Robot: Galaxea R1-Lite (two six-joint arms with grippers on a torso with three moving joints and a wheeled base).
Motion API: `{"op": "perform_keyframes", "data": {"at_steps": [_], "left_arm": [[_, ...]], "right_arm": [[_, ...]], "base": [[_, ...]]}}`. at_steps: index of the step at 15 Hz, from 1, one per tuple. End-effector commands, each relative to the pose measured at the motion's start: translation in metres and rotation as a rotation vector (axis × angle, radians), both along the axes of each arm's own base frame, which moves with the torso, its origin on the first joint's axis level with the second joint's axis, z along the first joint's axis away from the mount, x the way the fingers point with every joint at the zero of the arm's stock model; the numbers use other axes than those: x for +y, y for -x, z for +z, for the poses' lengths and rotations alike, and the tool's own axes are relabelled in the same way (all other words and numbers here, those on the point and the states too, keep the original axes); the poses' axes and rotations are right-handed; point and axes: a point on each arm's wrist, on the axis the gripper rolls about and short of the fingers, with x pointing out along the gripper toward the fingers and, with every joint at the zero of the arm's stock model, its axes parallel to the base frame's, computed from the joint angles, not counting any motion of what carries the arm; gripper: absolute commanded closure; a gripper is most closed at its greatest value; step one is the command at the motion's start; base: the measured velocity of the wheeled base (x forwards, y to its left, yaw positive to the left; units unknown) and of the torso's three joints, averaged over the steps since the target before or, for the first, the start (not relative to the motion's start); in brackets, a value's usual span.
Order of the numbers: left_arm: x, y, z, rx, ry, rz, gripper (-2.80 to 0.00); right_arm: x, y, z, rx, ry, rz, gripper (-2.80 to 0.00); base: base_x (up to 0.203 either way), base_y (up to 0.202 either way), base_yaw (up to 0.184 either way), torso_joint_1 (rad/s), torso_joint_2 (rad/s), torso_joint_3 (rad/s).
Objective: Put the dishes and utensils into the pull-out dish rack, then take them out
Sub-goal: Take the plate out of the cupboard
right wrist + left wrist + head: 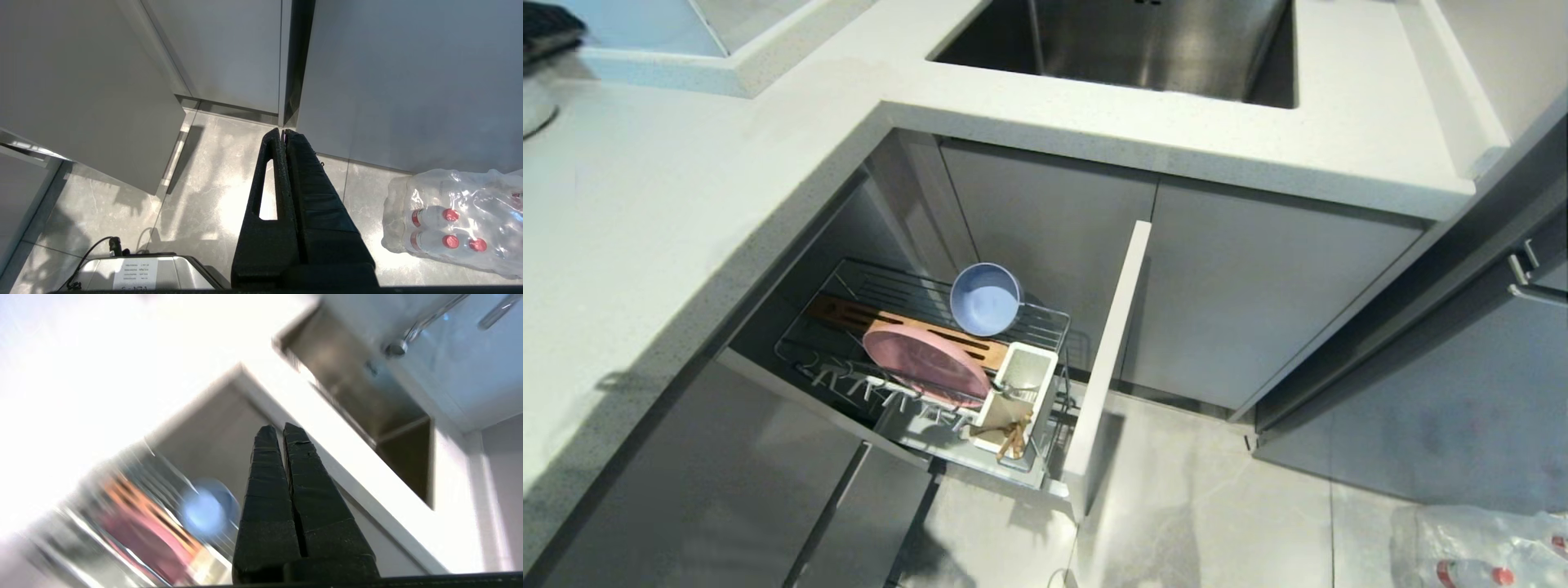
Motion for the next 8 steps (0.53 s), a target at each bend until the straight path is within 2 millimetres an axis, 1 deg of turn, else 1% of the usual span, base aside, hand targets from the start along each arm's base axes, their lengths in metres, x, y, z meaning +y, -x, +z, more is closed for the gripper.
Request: {"op": "perform_keyframes", "data": {"at_steps": [1,2,4,6,8], "left_arm": [[0.041,0.039,0.014,-0.123,-0.078,0.048,0.00],[0.055,0.055,0.015,-0.162,-0.146,0.073,0.00],[0.071,0.086,0.008,-0.172,-0.274,0.120,0.00],[0.078,0.120,-0.008,-0.145,-0.375,0.125,0.00],[0.081,0.159,-0.031,-0.131,-0.437,0.085,0.00]], "right_arm": [[0.000,0.000,0.000,-0.001,0.000,0.001,0.00],[0.000,0.000,0.000,-0.001,0.000,0.001,0.00],[0.000,0.000,0.000,-0.001,0.000,0.001,0.00],[0.000,0.000,0.000,-0.001,0.000,0.001,0.00],[0.000,0.000,0.000,-0.001,0.000,0.001,0.00]], "base": [[0.000,0.000,0.000,0.000,0.00,0.000],[0.000,0.000,0.000,0.000,0.00,0.000],[0.000,0.000,0.000,0.000,0.00,0.000],[0.000,0.000,0.000,0.000,0.00,0.000],[0.000,0.000,0.000,0.000,0.00,0.000]]}}
